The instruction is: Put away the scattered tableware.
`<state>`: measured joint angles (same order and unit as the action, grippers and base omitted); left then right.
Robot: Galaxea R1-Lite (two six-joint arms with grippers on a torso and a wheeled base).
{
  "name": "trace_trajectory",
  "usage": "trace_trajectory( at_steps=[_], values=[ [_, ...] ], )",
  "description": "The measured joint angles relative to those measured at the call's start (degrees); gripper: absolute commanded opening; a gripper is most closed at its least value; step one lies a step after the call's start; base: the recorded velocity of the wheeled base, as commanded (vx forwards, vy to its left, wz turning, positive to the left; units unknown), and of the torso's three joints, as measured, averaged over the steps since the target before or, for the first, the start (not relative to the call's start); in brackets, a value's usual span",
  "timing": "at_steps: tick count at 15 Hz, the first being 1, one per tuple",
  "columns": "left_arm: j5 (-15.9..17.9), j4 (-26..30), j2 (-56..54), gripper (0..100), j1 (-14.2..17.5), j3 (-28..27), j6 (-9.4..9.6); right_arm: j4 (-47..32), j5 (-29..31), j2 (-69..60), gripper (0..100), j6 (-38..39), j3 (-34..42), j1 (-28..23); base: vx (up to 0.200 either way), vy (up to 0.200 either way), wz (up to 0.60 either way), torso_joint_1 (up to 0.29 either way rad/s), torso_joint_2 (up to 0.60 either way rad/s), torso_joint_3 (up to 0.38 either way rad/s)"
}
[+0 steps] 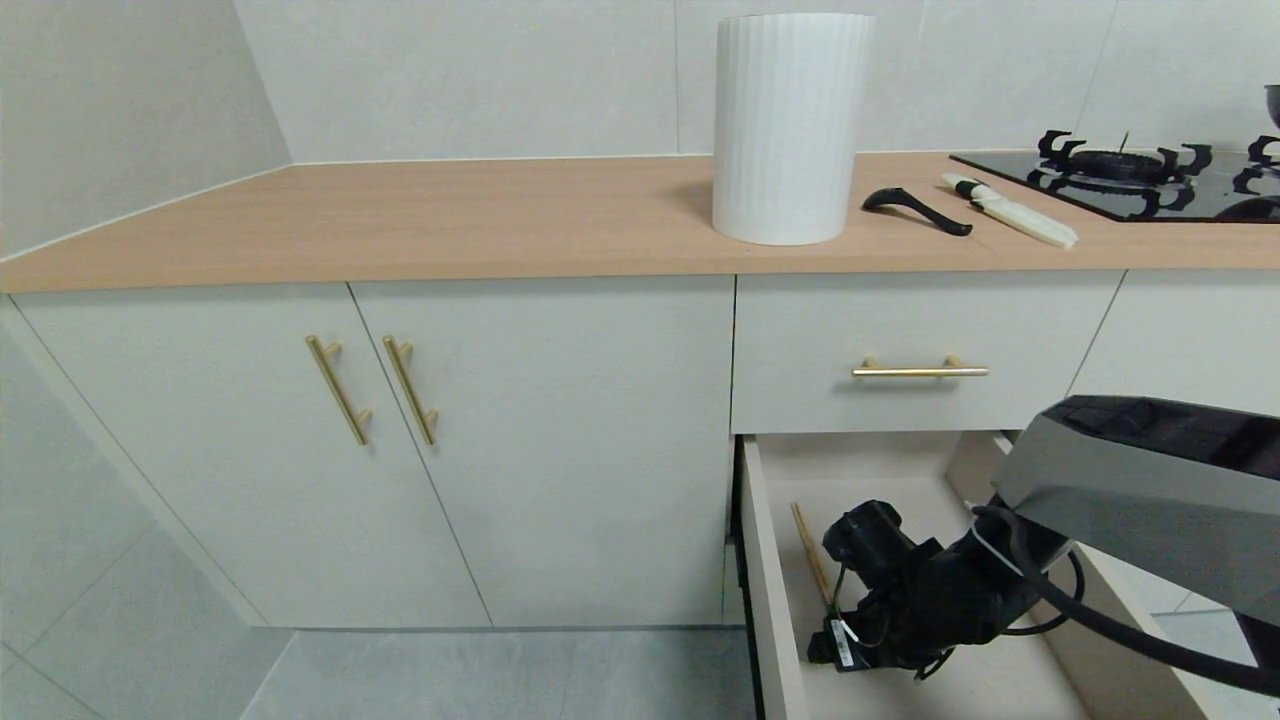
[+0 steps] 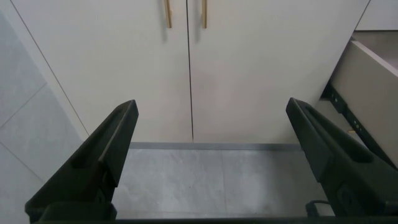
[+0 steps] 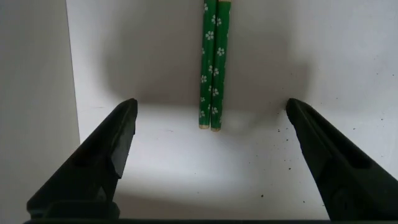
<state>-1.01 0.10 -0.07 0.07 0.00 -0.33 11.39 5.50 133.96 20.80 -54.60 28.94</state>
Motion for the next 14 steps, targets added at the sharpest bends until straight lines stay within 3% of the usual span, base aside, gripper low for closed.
trace_trajectory(
  at_steps=[4, 11, 14],
  values=[
    [-0.02, 0.0, 0.0, 100, 0.0, 0.0, 0.0, -2.0, -0.17, -5.44, 100, 1.1, 0.89, -0.02, 0.0, 0.0, 0.0, 0.0, 0.0, 0.0],
    [-0.02, -0.02, 0.0, 100, 0.0, 0.0, 0.01, -11.48, -0.26, -36.52, 100, -0.88, 2.32, -0.28, 0.0, 0.0, 0.0, 0.0, 0.0, 0.0],
    [-0.02, -0.02, 0.0, 100, 0.0, 0.0, 0.01, -12.4, -0.11, -47.75, 100, -5.96, 2.49, -2.34, 0.0, 0.0, 0.0, 0.0, 0.0, 0.0]
  ],
)
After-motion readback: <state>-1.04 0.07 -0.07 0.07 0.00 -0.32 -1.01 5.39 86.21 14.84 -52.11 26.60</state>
